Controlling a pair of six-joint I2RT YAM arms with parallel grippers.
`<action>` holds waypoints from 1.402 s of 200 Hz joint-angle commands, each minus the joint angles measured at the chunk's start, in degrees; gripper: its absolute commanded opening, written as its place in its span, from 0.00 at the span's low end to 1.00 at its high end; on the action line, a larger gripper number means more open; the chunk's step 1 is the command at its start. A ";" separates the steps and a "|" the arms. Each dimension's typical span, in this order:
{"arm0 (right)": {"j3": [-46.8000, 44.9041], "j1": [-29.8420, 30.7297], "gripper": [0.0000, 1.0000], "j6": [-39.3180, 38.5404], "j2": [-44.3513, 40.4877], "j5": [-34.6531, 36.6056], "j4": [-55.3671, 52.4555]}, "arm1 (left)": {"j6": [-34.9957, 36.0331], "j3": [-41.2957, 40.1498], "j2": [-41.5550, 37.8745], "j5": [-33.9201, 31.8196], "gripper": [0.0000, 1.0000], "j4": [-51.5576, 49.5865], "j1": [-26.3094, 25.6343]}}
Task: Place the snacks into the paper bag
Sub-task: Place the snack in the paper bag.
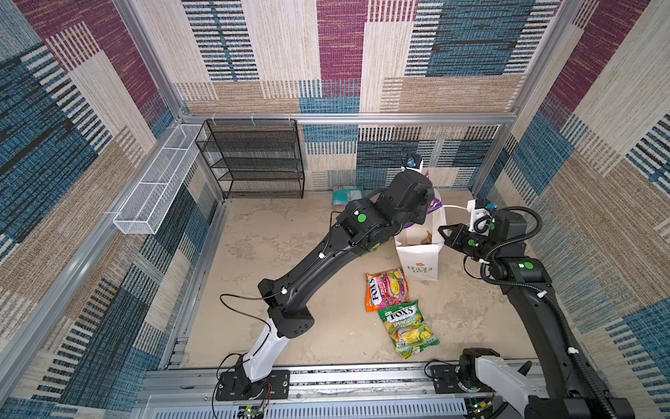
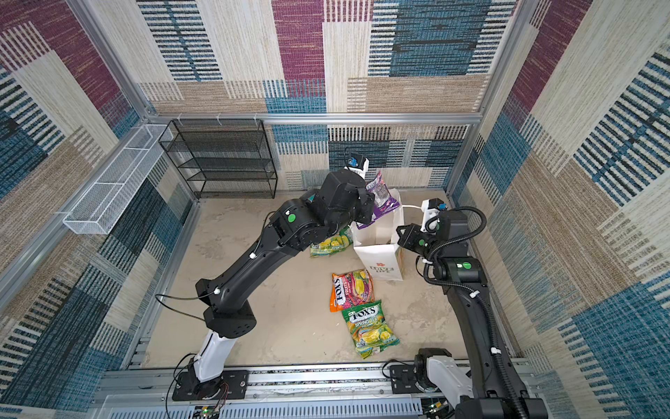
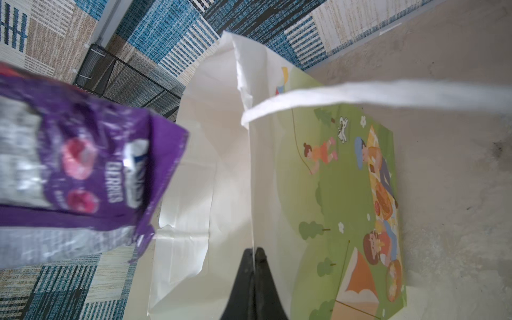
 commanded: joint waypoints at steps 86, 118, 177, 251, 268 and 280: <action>-0.35 0.00 0.00 3.73 -0.62 -0.44 4.03 | 0.18 -1.47 6.11 -3.49 0.00 4.67 -0.28; -1.68 0.00 0.00 5.03 -0.65 -1.04 5.87 | -0.26 -1.50 6.58 1.51 0.24 6.30 -0.26; -0.61 0.00 0.00 5.89 -0.20 1.61 6.08 | -3.87 -1.05 1.27 12.30 0.55 8.82 -0.19; 0.44 0.00 0.00 5.20 2.63 -1.40 7.81 | -4.59 -17.36 -15.57 22.34 0.84 4.93 -0.08; 1.02 0.00 0.00 6.78 3.50 -2.94 9.49 | -5.57 -25.64 -21.22 20.73 0.85 5.07 0.17; 1.52 -0.02 0.00 7.79 4.57 -4.83 10.94 | -6.53 -32.52 -25.41 20.31 0.86 6.74 0.38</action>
